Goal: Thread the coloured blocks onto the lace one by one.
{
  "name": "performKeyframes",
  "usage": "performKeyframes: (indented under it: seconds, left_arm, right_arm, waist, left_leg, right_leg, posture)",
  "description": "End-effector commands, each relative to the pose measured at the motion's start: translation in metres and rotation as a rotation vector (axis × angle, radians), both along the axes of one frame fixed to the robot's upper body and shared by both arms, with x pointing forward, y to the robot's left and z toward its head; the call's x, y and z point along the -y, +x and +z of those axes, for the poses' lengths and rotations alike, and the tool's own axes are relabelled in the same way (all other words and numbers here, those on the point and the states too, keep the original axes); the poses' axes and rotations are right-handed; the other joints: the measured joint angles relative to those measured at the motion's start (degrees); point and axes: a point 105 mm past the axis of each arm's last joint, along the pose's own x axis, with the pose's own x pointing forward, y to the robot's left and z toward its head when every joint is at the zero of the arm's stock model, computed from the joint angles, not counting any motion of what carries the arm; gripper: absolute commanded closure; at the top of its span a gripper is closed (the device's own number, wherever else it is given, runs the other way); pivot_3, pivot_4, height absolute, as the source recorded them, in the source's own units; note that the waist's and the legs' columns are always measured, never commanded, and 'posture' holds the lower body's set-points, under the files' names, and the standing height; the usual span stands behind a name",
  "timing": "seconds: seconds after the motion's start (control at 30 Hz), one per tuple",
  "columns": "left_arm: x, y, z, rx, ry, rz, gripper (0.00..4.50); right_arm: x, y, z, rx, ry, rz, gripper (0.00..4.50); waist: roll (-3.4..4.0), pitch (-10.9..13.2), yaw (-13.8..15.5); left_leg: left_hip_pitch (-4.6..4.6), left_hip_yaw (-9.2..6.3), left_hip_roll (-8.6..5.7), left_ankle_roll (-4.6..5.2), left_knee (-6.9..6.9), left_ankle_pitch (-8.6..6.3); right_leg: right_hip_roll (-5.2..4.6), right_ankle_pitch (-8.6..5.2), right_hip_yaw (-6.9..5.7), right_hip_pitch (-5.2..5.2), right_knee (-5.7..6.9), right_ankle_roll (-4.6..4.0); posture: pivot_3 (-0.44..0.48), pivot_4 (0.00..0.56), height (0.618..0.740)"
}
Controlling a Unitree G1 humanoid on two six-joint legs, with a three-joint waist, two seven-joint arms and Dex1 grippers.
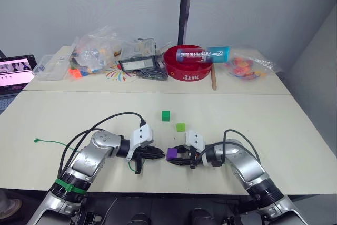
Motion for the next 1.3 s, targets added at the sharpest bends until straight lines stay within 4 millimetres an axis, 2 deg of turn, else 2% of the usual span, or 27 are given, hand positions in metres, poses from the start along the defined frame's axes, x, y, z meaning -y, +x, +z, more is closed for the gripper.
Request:
performKeyframes:
  seconds: [0.03,0.33,0.57,0.9,1.07,1.23,1.3]
  left_arm:
    - [0.036,-0.012,0.029,0.081,-0.105,-0.139,4.5]
    - [0.04,-0.016,0.025,0.044,-0.108,-0.156,4.5]
    - [0.034,-0.022,0.026,0.053,-0.095,-0.167,4.5]
    - [0.025,-0.043,0.019,0.013,-0.091,-0.148,4.5]
    - [0.022,-0.045,0.02,0.006,-0.085,-0.135,4.5]
    - [0.006,-0.043,0.017,-0.01,-0.062,-0.097,4.5]
    - [0.0,-0.042,0.014,-0.014,-0.045,-0.094,4.5]
  right_arm:
    - [-0.016,-0.013,-0.019,-0.081,-0.014,0.025,3.31]
    - [-0.025,-0.015,-0.016,-0.08,0.001,0.042,3.31]
    - [-0.026,-0.015,-0.011,-0.062,-0.012,0.047,3.31]
    - [-0.025,-0.01,0.006,-0.003,-0.073,0.034,3.31]
    - [-0.026,-0.013,0.01,-0.008,-0.073,0.033,3.31]
    - [-0.022,-0.01,0.009,0.01,-0.081,0.004,3.31]
    - [-0.02,-0.009,0.003,0.017,-0.11,-0.001,3.31]
  waist:
    - [0.0,0.0,-0.02]
    - [0.0,0.0,-0.1]
    - [0.0,0.0,-0.31]
    - [0.0,0.01,-0.43]
    - [0.0,0.02,-0.28]
    - [0.0,0.02,-0.34]
    - [0.0,0.03,-0.34]
  left_leg:
    - [0.0,0.0,0.0,0.0,0.0,0.0]
    - [0.01,0.0,0.0,0.0,0.0,0.0]
    - [-0.01,-0.01,0.02,0.0,0.0,0.0]
    - [-0.29,-0.02,0.04,0.02,-0.03,-0.01]
    - [-0.32,-0.02,0.03,0.02,-0.03,-0.01]
    - [-0.32,-0.02,0.04,0.01,-0.03,-0.01]
    - [-0.32,-0.01,0.04,0.01,-0.03,-0.01]
  right_leg:
    - [0.0,0.0,0.0,0.0,0.0,0.0]
    - [0.01,0.0,0.0,0.0,0.0,0.0]
    - [0.03,0.0,0.0,-0.04,0.02,0.0]
    - [0.03,-0.01,0.0,-0.38,0.05,-0.01]
    - [0.02,-0.01,0.0,-0.39,0.02,-0.01]
    - [0.03,-0.01,0.0,-0.42,0.03,-0.01]
    - [0.03,-0.01,0.0,-0.42,0.02,-0.01]
  posture:
    - [0.0,0.15,0.731]
    - [0.0,0.15,0.731]
    - [0.0,0.15,0.731]
    - [0.0,0.15,0.731]
    - [0.0,0.15,0.731]
    - [0.0,0.15,0.731]
    - [0.0,0.15,0.731]
